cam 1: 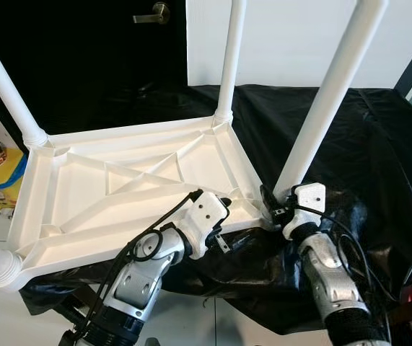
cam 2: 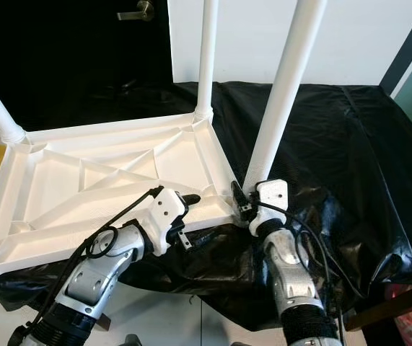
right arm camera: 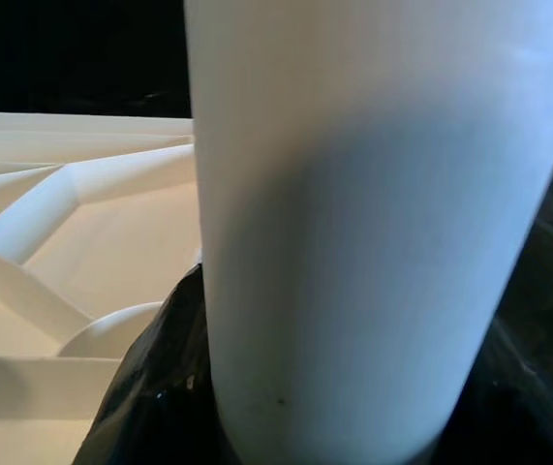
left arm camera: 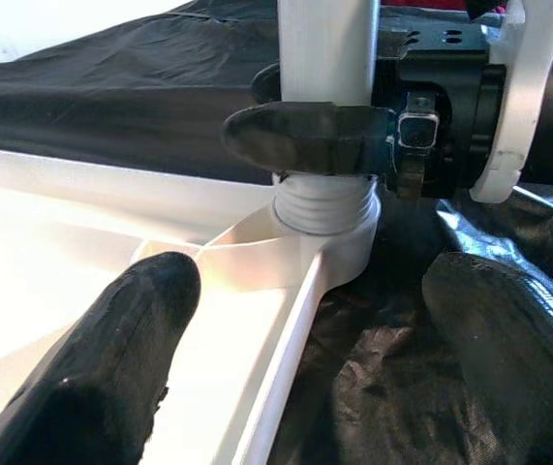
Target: Building children table
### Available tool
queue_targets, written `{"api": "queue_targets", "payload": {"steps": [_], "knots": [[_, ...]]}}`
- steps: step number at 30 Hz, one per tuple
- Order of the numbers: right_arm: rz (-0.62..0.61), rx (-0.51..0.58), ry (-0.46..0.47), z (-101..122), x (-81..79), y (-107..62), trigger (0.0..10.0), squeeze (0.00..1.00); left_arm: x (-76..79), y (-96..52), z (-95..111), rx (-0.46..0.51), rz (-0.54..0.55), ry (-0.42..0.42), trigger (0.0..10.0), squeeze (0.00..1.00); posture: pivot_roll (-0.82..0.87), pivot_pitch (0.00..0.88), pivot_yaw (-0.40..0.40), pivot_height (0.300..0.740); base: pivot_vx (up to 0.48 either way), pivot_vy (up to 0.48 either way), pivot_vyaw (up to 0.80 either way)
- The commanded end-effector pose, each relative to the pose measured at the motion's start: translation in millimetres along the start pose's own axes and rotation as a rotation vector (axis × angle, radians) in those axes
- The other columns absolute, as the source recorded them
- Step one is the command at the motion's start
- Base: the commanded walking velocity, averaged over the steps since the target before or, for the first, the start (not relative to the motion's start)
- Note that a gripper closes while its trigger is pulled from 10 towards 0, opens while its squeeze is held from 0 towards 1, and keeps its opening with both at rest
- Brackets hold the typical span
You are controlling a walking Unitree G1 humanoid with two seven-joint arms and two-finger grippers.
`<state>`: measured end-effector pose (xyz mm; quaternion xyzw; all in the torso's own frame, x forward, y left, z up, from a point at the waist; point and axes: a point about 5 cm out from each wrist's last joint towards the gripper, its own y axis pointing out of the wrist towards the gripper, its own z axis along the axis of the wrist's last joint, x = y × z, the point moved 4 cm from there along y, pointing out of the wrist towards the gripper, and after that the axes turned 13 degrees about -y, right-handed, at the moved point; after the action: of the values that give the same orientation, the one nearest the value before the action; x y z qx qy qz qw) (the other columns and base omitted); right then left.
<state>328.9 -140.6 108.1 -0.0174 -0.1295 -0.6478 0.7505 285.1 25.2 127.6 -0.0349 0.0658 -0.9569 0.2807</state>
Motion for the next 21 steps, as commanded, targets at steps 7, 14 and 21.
{"api": "queue_targets", "payload": {"steps": [7,14,21], "knots": [[-0.097,-0.126,0.050,-22,-8.5,-13.8,10.0,0.00,-8.5,-0.8,7,0.037,0.086,-0.007,10.0,0.00,-0.03,0.000,-0.047,0.740,0.000,0.000,0.00],[-0.088,-0.076,0.044,-13,-2.9,-14.9,10.0,1.00,-5.5,0.7,7,0.038,0.074,-0.008,10.0,0.00,-0.04,0.000,-0.047,0.740,0.000,0.000,0.00],[-0.057,-0.033,0.032,-6,7.2,-14.8,10.0,1.00,-5.0,1.2,6,0.035,0.072,-0.009,10.0,0.00,-0.04,0.000,-0.048,0.740,0.000,0.000,0.00]]}}
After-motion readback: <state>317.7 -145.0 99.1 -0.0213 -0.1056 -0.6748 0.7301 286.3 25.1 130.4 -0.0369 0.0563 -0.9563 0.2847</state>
